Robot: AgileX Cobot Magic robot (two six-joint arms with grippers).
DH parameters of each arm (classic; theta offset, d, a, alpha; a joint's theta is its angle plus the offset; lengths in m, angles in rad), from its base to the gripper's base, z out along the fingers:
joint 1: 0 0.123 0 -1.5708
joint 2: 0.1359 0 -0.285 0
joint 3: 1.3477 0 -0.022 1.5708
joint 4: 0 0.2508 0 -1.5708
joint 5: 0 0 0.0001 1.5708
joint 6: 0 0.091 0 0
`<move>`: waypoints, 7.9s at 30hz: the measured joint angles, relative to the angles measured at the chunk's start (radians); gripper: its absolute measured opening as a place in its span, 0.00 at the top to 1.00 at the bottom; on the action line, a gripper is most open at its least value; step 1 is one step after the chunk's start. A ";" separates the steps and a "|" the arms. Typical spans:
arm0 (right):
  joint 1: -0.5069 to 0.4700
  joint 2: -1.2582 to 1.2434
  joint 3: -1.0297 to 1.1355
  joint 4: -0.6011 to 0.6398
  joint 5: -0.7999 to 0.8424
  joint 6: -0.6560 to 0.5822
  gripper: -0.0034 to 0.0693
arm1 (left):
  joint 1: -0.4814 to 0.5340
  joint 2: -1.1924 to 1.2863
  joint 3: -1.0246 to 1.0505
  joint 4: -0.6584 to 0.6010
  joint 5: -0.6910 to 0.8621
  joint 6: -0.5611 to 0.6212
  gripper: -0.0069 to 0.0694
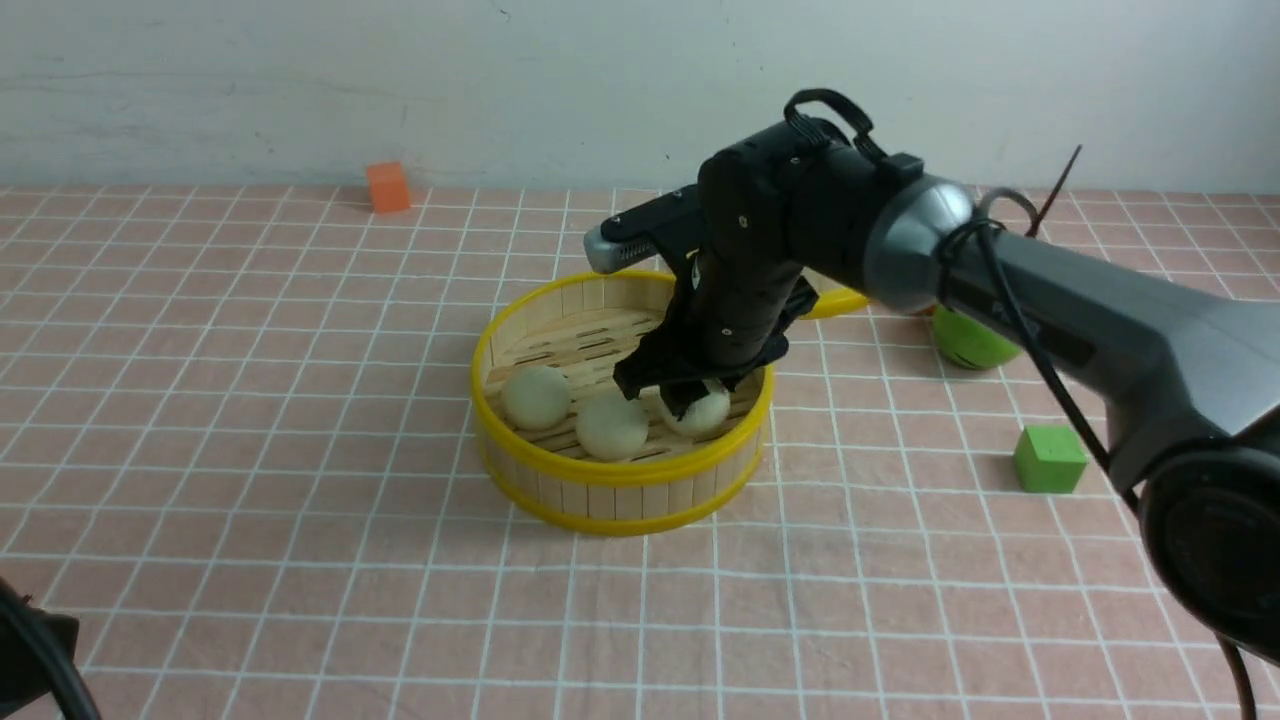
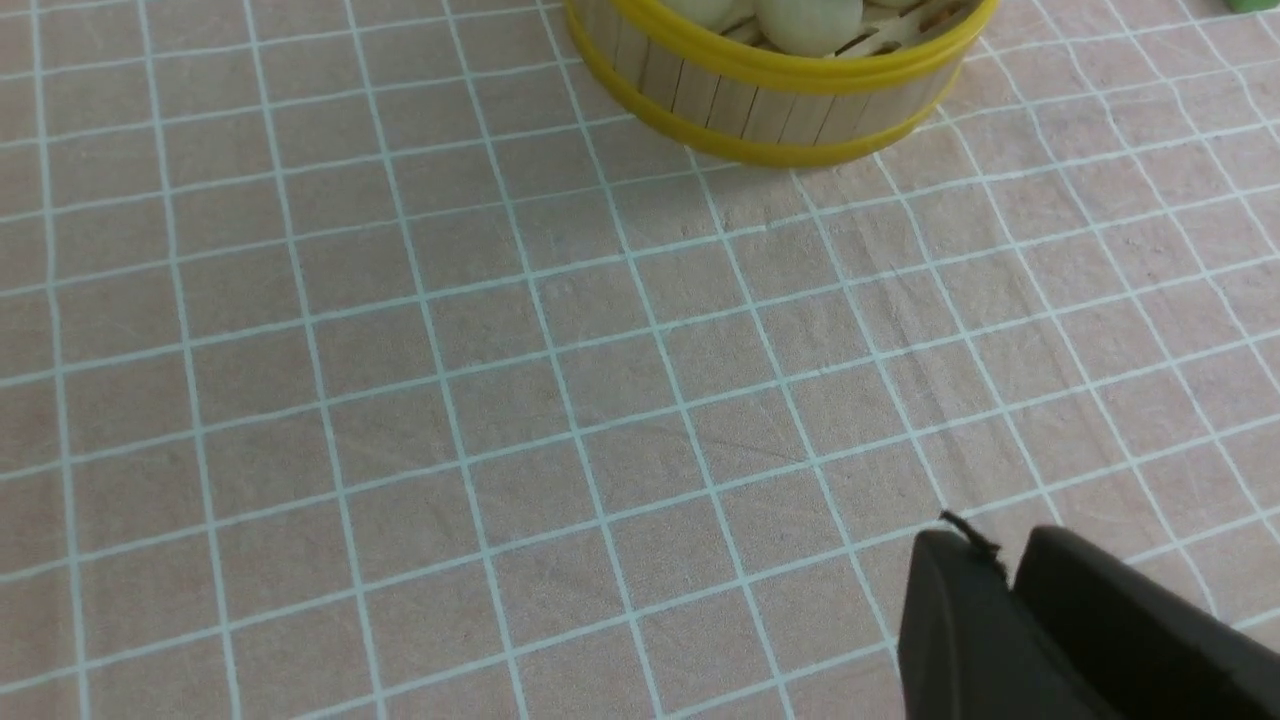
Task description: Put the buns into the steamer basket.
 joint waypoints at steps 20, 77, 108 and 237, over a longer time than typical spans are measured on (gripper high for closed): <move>0.001 -0.524 -0.092 0.042 0.274 -0.081 0.64 | 0.000 -0.397 0.304 -0.001 -0.206 -0.092 0.79; -0.182 -1.912 1.740 0.090 -0.825 -0.093 0.98 | 0.000 -0.439 0.341 -0.002 -0.265 -0.125 0.75; -0.609 -2.294 2.094 0.020 -0.601 0.020 0.98 | 0.000 -0.439 0.341 -0.003 -0.260 -0.125 0.73; -0.609 -2.294 2.093 0.021 -0.599 0.017 0.85 | 0.583 -0.568 0.816 -0.096 -0.588 0.101 0.91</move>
